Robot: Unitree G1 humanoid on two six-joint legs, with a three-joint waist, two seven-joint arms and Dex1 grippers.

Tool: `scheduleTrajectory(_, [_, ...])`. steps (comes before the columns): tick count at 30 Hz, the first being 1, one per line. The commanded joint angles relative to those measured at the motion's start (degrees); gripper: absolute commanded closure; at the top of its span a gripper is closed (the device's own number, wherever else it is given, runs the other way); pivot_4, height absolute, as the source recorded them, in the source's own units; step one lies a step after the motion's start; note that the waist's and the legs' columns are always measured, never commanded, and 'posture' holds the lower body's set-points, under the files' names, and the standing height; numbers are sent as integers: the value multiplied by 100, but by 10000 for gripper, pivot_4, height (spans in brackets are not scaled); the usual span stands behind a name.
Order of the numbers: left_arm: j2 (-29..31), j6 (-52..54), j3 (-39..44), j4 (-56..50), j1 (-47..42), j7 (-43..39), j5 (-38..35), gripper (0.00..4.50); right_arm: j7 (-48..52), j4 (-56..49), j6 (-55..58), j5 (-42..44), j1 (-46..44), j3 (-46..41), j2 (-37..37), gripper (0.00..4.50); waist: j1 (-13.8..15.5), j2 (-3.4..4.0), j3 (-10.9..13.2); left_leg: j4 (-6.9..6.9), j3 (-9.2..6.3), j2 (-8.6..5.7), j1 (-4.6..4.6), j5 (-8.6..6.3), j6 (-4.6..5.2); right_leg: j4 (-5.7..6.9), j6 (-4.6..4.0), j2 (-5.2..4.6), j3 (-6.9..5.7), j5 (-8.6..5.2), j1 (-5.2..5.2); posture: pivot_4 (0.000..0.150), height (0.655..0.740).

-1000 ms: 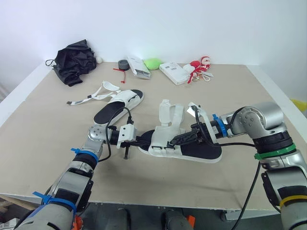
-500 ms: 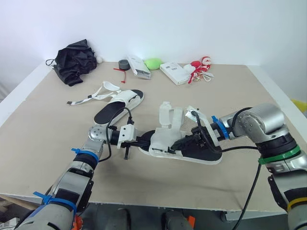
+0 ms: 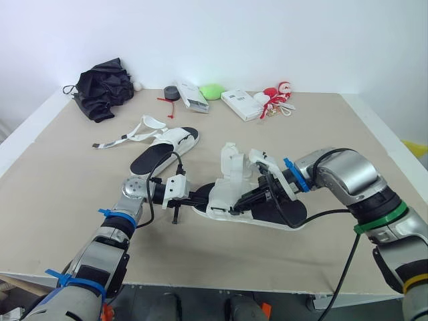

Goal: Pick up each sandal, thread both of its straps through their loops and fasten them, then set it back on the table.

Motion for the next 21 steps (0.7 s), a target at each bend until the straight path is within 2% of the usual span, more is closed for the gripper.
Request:
scheduleTrajectory(1, [137, 340, -386, 551, 446, -29, 597, 45000, 241, -172, -130, -236, 148, 291, -56, 44550, 1, 0, -4, 0, 0, 0, 0, 0, 0, 0, 0, 0, -1, 0, 0, 1500, 7400])
scheduleTrajectory(6, [126, 346, -384, 556, 402, -21, 599, 45000, 382, -175, -307, -429, 221, 356, -26, 44550, 2, -2, -4, 0, -1, 0, 0, -1, -2, 0, 0, -1, -3, 0, 0, 1500, 7400])
scheduleTrajectory(7, [127, 349, -384, 558, 398, -19, 599, 45000, 404, -158, -326, -456, 227, 352, -23, 37714, 2, -2, -5, 0, -1, 0, 0, -2, -2, 0, 0, -2, -3, 0, 0, 1500, 7400])
scheduleTrajectory(8, [129, 350, -383, 556, 397, -21, 598, 45000, 417, -143, -327, -471, 229, 339, -17, 35613, 2, -2, -4, 0, 0, -1, 0, -2, -3, 0, 0, -2, -3, 0, 0, 1500, 7400])
scheduleTrajectory(9, [133, 350, -383, 552, 399, -25, 596, 45000, 432, -127, -314, -479, 226, 315, -9, 29830, 3, -2, -5, 0, 0, -1, 0, -2, -3, 0, 0, -3, -3, 0, 0, 1500, 7400])
scheduleTrajectory(10, [139, 348, -382, 547, 405, -32, 594, 45000, 441, -104, -286, -478, 206, 279, -5, 26785, 3, -2, -5, 0, 0, -1, 0, -2, -3, 0, 0, -3, -4, 0, 0, 1500, 7400])
scheduleTrajectory(13, [140, 350, -385, 568, 396, -31, 604, 45000, 415, 283, -40, -480, -70, 90, 89, 13152, 3, -3, -3, 0, -1, 0, 0, -2, -2, 0, 0, -2, -4, 0, 0, 1500, 7400])
scheduleTrajectory(21, [90, 349, -398, 610, 342, 11, 622, 45000, 466, 603, 320, -292, -371, -284, 278, 13152, 4, -2, 1, 0, 1, -1, 0, -2, -3, 0, -4, -9, -6, 2, -3, 1500, 7400])
